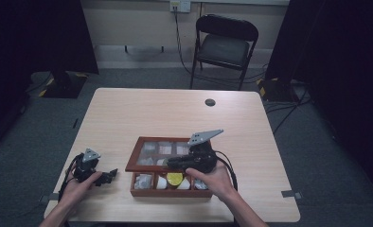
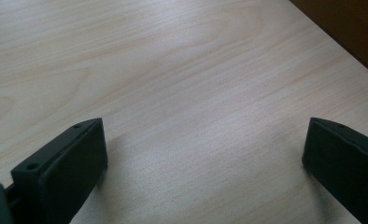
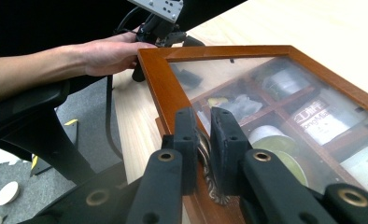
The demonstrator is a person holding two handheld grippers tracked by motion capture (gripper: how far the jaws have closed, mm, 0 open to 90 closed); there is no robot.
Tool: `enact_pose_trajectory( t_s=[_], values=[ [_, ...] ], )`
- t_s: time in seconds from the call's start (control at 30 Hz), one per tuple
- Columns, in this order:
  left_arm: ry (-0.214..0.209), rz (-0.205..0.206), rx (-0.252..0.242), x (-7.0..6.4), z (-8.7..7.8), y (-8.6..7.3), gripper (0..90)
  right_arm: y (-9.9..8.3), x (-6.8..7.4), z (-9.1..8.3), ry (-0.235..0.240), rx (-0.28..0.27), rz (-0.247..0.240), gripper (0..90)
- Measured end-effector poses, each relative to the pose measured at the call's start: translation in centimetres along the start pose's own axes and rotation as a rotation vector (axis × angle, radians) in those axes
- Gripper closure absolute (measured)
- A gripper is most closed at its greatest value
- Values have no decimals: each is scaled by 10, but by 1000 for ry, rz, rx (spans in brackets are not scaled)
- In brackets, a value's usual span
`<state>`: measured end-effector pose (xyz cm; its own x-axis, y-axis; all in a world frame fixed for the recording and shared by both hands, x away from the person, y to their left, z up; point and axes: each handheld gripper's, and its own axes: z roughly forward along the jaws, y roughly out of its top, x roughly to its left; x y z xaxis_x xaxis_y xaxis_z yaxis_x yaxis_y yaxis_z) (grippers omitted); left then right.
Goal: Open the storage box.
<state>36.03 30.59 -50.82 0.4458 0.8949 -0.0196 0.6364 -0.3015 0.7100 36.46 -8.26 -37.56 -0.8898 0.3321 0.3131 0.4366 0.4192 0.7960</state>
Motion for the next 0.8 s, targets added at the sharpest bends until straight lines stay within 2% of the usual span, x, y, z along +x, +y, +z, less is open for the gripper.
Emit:
enact_pose_trajectory(
  t_s=[0.7, 0.8],
  values=[
    [-2, -4, 0, 0, 0, 0, 0, 12, -3, -4, -1, 7, 13, 815],
    [0, 6, 4, 0, 0, 0, 0, 15, -5, -6, 0, 4, 22, 815]
  ],
)
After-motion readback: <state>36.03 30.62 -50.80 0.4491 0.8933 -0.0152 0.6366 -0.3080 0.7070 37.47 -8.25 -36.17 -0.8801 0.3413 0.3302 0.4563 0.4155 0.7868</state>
